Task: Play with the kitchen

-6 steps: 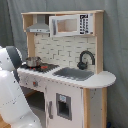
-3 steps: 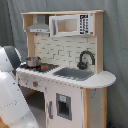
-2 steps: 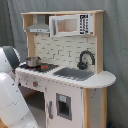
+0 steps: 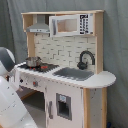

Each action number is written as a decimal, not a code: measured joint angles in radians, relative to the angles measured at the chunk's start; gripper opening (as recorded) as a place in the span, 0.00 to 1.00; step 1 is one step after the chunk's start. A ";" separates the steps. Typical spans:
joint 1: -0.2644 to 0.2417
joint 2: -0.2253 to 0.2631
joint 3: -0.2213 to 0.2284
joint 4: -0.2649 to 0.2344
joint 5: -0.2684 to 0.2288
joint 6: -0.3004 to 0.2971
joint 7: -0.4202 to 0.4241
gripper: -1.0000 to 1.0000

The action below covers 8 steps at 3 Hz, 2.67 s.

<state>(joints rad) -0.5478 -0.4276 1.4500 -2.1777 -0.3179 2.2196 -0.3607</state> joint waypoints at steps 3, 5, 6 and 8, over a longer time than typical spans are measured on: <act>0.127 -0.158 -0.091 0.047 -0.103 -0.231 -0.001 1.00; 0.160 -0.320 -0.088 0.058 -0.224 -0.322 -0.008 1.00; 0.159 -0.394 -0.076 0.058 -0.300 -0.324 -0.014 1.00; 0.155 -0.508 -0.047 0.057 -0.483 -0.301 -0.016 1.00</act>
<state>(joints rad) -0.3924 -0.9352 1.4035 -2.1203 -0.8012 1.9184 -0.3771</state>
